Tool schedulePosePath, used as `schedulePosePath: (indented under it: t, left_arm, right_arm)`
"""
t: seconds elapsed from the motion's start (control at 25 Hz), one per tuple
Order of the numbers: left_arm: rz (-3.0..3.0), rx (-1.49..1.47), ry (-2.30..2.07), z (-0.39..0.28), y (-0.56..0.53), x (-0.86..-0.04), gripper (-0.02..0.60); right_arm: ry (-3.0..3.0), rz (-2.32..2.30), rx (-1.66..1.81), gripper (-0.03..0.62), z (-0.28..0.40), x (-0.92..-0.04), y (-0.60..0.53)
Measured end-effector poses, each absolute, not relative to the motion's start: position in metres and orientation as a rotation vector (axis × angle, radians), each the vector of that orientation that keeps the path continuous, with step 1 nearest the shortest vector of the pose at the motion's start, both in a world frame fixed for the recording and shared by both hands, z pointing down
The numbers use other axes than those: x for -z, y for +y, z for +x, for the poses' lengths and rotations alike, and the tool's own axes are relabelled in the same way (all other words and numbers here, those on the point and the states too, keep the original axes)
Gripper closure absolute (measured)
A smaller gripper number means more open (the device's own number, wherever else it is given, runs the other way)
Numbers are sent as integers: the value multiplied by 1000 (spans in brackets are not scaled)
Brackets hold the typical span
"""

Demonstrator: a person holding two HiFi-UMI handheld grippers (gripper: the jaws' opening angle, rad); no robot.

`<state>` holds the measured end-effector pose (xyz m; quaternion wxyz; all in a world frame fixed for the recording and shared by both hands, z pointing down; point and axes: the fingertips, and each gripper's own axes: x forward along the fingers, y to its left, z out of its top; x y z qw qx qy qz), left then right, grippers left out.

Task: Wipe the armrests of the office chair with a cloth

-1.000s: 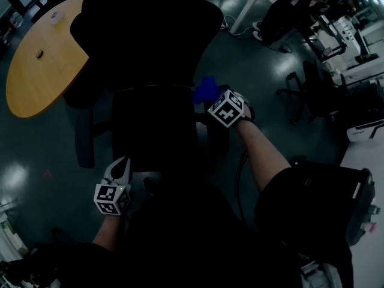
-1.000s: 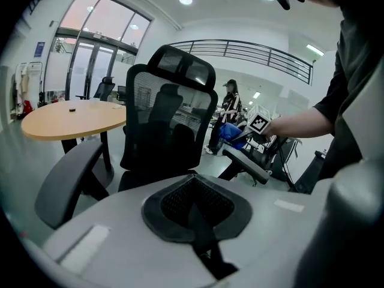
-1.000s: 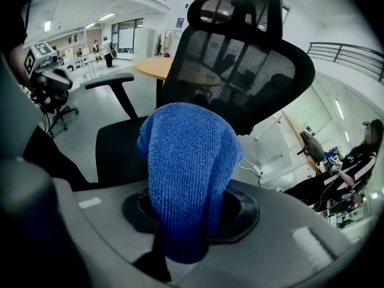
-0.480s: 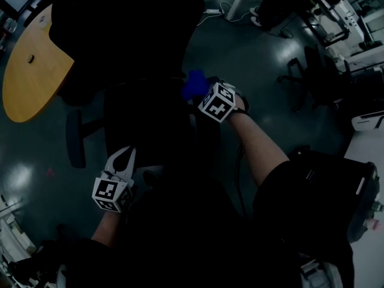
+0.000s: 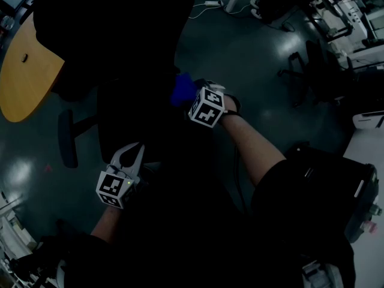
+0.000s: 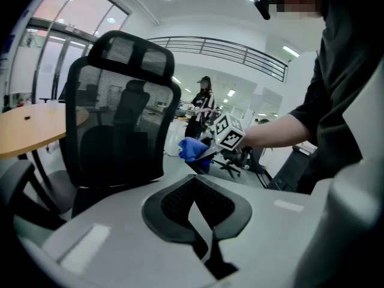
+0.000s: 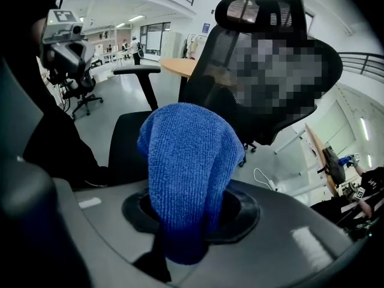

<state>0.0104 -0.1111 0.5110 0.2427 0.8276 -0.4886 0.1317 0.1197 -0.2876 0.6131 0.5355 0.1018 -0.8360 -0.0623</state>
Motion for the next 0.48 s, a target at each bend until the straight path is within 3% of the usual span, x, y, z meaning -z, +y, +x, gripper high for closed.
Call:
schedulePosePath:
  t: [0.24,0.48]
  left_arm:
    - [2537,-454,-982,124,-135,-533,566]
    - [2560,-480,-819,170,-123,-558,566]
  right_arm:
    - [-2038,242,82,441,117,-612,-287]
    - [-2044,227,81,441,117,-612,-287]
